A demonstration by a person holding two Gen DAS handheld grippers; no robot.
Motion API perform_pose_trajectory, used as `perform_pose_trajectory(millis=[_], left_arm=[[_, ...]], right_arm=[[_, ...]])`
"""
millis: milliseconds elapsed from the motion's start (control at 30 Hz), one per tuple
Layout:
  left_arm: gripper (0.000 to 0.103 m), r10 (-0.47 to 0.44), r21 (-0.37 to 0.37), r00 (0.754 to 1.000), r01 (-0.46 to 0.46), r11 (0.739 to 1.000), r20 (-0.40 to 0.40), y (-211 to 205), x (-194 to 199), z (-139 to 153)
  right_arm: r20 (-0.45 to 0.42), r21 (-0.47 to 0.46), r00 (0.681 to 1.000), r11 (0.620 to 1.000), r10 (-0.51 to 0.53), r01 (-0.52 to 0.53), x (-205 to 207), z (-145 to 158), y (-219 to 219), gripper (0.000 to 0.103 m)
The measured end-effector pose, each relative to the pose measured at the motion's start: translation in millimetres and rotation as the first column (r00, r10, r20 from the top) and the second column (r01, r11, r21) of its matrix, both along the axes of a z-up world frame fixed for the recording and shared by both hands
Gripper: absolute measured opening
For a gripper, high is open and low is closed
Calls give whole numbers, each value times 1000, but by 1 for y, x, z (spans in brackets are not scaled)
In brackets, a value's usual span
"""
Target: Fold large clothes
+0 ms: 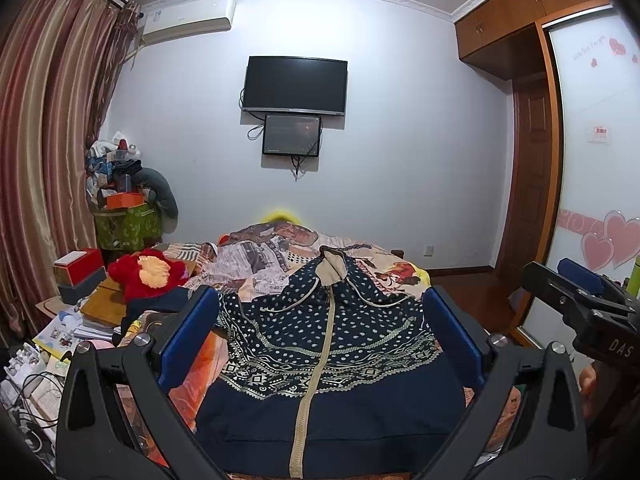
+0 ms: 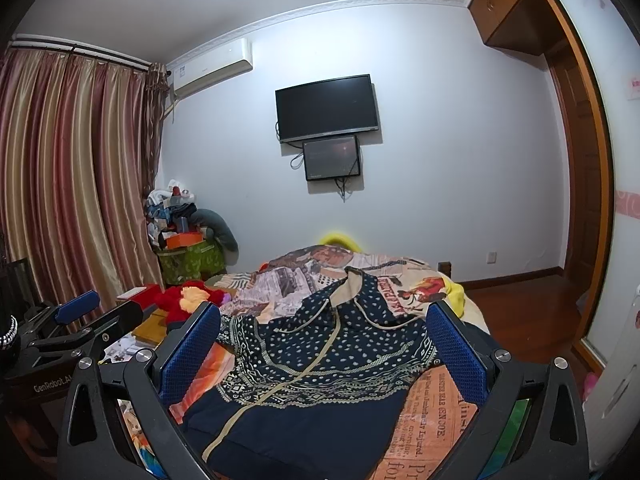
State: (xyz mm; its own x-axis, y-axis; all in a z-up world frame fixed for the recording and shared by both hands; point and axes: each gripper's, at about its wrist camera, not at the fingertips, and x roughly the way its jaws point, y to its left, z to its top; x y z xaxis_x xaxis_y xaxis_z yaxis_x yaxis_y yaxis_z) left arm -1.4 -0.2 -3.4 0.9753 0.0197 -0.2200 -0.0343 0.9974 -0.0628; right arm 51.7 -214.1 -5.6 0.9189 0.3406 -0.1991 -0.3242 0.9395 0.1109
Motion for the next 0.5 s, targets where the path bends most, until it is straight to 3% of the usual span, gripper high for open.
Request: perform_pose_trajectory(millis=[500], left_arm=[[103,-1,6,1000,1,1000,6,-3,-2,2]], right_arm=[[4,3,1000,1000,-1,1,-2,4,-2,103]])
